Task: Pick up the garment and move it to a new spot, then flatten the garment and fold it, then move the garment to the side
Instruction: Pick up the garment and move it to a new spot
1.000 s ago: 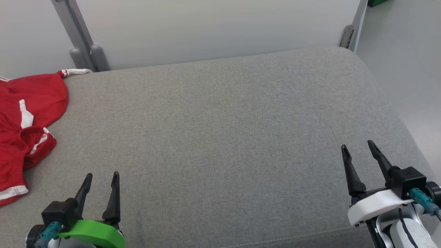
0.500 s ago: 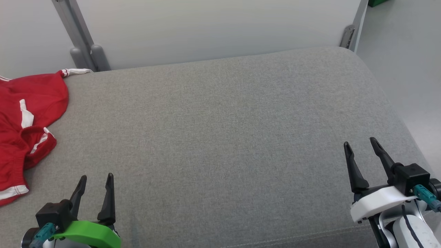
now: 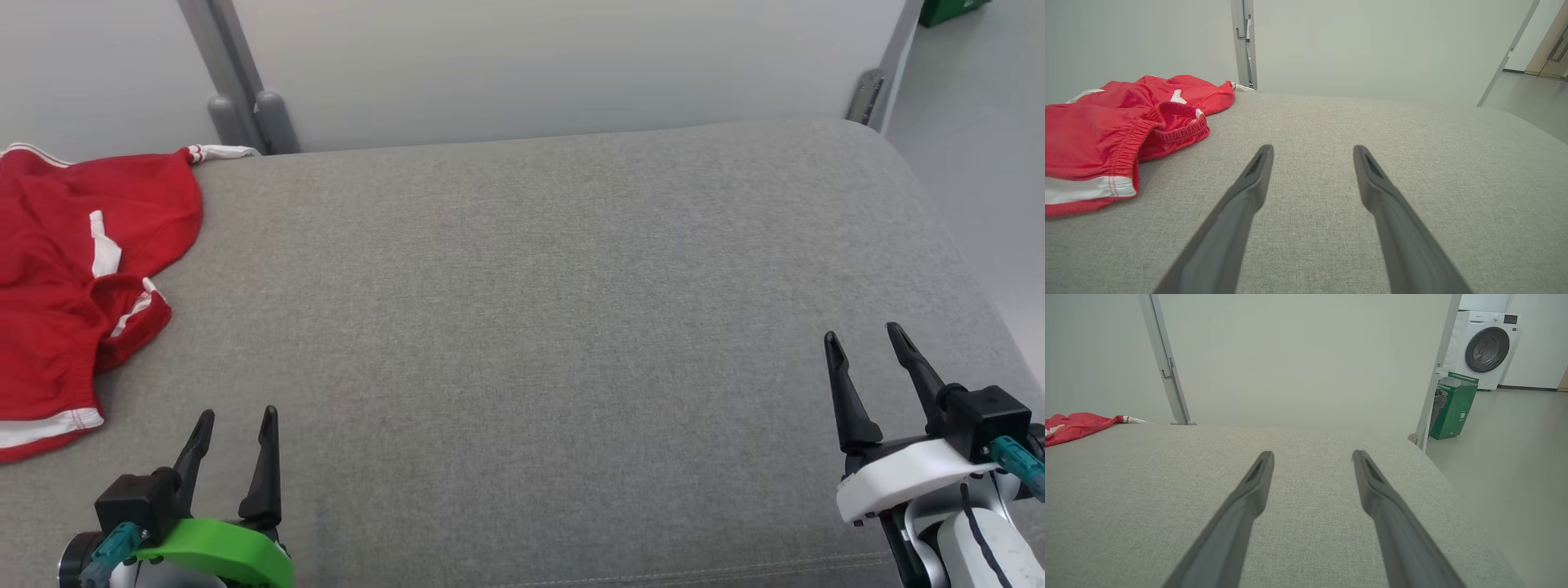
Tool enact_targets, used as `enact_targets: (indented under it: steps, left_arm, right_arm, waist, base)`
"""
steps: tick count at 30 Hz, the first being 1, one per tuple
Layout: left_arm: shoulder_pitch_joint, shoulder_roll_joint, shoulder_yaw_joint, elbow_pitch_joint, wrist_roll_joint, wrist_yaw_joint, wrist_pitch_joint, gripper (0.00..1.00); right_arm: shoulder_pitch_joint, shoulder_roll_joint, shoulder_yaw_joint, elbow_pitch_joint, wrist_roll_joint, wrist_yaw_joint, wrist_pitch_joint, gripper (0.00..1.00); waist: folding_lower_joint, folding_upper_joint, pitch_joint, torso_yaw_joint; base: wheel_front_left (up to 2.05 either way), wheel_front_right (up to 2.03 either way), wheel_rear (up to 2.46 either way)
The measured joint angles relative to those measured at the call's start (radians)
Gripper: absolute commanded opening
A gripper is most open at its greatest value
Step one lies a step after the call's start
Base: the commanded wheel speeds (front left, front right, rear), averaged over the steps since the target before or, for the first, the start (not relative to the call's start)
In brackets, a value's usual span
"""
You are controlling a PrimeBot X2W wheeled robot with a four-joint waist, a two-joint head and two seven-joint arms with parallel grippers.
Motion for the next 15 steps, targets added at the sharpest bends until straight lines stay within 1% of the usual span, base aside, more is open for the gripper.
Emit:
enact_targets:
  steps: [7,15]
  left_arm:
    - [-0.002,-0.006,0.018,-0.002,0.002,-0.004,0.000,1.00]
    - [-0.002,-0.008,0.024,-0.008,0.011,-0.007,0.000,1.00]
  right_arm:
    - [0.000,0.010,0.000,0.000,0.003,0.011,0.000,1.00]
    - [-0.001,0.020,0.003,-0.001,0.004,0.021,0.000,1.00]
  waist:
    - [0.0000,0.0000,0.002,0.072]
    - [0.0000,0.0000,0.001,0.172]
  base:
    - [0.00,0.00,0.00]
    - [0.00,0.00,0.00]
